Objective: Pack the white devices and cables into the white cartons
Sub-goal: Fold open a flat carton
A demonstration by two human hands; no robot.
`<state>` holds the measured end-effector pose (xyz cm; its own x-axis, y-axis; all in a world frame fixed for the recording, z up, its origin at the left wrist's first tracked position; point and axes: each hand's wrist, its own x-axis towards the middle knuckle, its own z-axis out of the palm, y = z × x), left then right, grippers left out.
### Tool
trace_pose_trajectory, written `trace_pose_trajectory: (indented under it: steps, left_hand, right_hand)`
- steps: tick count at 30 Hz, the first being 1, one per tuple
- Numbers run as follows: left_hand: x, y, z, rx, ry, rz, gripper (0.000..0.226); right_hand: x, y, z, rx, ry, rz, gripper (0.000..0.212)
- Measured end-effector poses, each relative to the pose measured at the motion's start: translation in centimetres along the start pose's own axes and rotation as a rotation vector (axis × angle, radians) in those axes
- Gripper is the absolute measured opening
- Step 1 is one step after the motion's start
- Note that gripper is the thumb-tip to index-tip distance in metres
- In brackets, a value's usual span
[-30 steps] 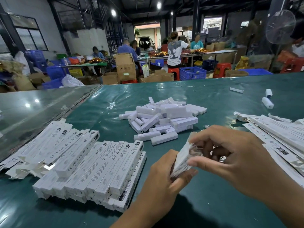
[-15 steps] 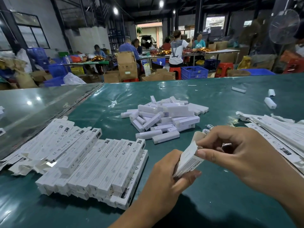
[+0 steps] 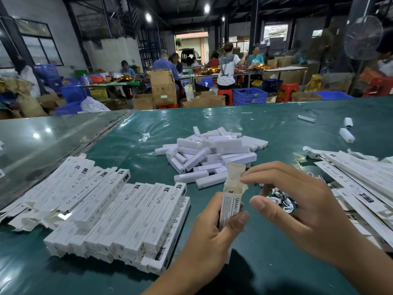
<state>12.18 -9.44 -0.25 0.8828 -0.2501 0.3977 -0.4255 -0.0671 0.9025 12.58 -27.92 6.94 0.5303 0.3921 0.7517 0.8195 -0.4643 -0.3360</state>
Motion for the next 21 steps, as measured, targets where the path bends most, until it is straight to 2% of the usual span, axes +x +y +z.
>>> trace_pose_trajectory:
  steps: [3,7,9,12,14,17,21]
  left_hand:
    - [-0.1,0.0,0.0,-0.052,-0.048,-0.028,0.048]
    - [-0.2,0.4,0.0,0.019,-0.08,-0.01,0.053]
    - [-0.2,0.8,-0.2,0.079,-0.014,0.052,0.051]
    - [-0.2,0.8,-0.8,0.21,0.16,0.262,0.051]
    - [-0.1,0.7,-1.2,0.248,0.197,0.358,0.043]
    - [0.1,0.9,-1.6,0.193,0.165,0.366,0.033]
    - [0.3,1.0,-2.0,0.109,0.104,0.335,0.029]
  right_hand:
    - [-0.2,0.3,0.3,0.009,0.026,-0.008,0.028]
    - [-0.5,0.5,0.9,0.018,-0.055,-0.013,0.034]
    - [-0.6,0.6,1.1,0.015,-0.071,-0.008,0.034]
    - [-0.7,0.8,1.3,0.028,-0.08,0.026,0.036]
    - [-0.7,0.8,1.4,0.08,-0.092,0.051,0.037]
    - [-0.7,1.1,1.6,0.287,-0.098,0.086,0.042]
    - [-0.9,1.0,2.3,0.857,-0.009,0.268,0.053]
